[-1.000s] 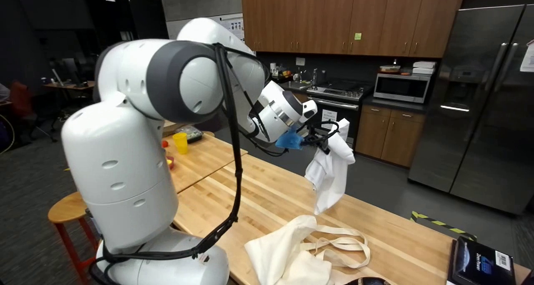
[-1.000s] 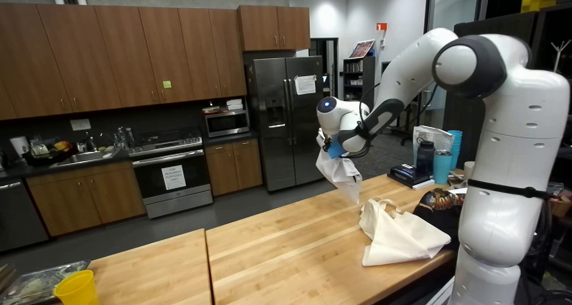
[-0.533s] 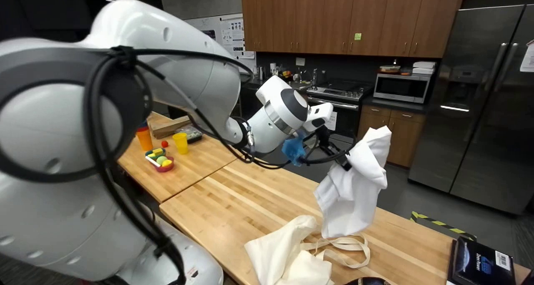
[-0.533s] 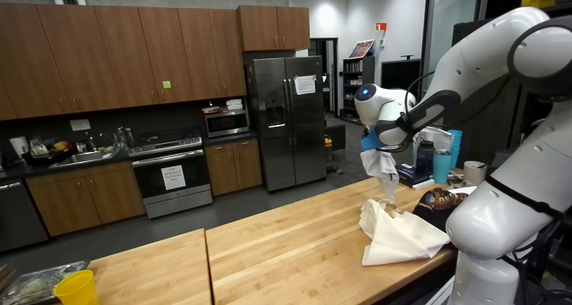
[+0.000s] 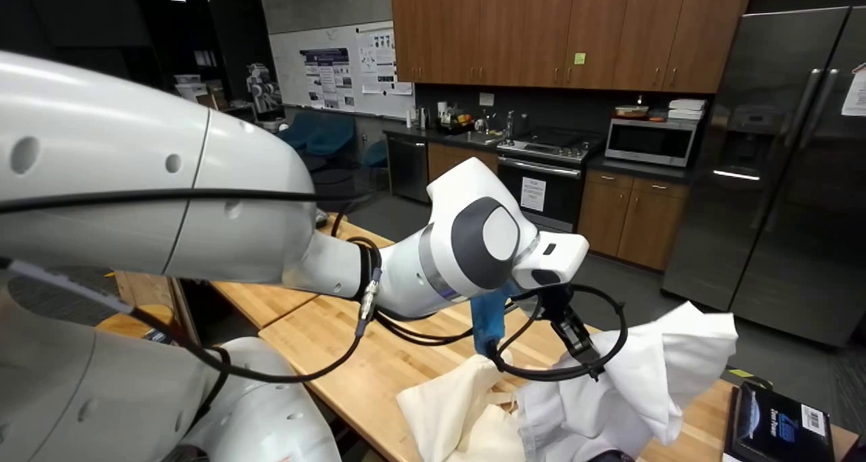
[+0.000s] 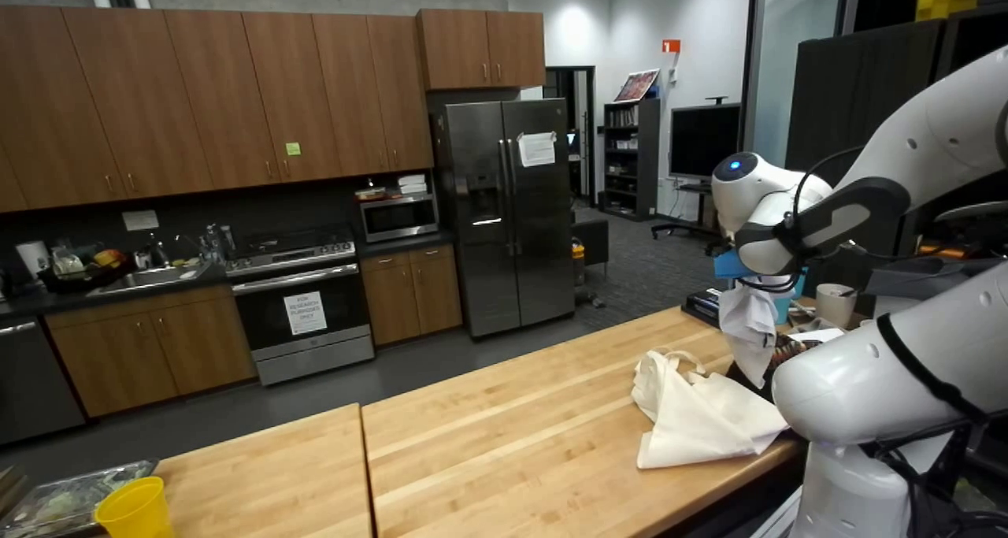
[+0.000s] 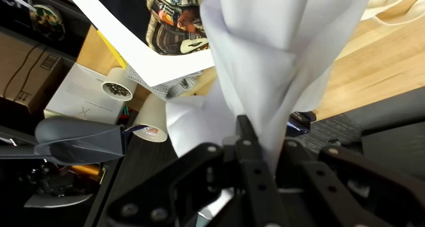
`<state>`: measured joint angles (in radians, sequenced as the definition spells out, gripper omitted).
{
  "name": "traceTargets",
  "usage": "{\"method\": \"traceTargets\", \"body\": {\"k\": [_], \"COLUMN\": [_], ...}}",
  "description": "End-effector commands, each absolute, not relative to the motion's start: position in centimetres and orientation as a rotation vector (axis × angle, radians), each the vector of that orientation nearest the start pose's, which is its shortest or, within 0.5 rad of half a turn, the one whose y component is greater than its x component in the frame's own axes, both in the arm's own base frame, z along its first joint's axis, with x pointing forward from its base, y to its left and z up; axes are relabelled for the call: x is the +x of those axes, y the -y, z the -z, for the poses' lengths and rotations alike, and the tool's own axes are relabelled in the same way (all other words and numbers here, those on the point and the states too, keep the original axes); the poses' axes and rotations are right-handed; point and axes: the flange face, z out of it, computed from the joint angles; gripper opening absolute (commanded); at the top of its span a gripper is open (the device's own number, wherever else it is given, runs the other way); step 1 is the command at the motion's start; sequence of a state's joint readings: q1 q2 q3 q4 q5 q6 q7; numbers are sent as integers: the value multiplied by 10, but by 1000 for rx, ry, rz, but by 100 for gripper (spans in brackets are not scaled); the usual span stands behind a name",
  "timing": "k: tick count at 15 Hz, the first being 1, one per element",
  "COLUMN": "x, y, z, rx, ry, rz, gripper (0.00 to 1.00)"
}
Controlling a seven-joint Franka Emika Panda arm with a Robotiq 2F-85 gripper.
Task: Move the bag and the white towel to the right
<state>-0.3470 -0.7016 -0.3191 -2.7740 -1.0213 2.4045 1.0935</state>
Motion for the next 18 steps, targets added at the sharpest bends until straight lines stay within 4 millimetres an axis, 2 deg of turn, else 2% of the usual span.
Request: {"method": "traceTargets", "body": {"k": [1, 4, 13, 14, 15, 16, 18], "x": [284, 292, 293, 293, 297, 303, 316], "y": [220, 211, 212, 212, 205, 195, 170], "z": [-436, -436, -436, -436, -438, -440, -443], "rx": [-3048, -3068, -3066, -3066, -3115, -3179, -3299], "ry": [-1769, -1745, -1749, -1749, -1663, -1506, -1311], "rz": [868, 878, 877, 877, 897, 898, 870], "gripper": [17, 17, 17, 42, 44, 48, 60]}}
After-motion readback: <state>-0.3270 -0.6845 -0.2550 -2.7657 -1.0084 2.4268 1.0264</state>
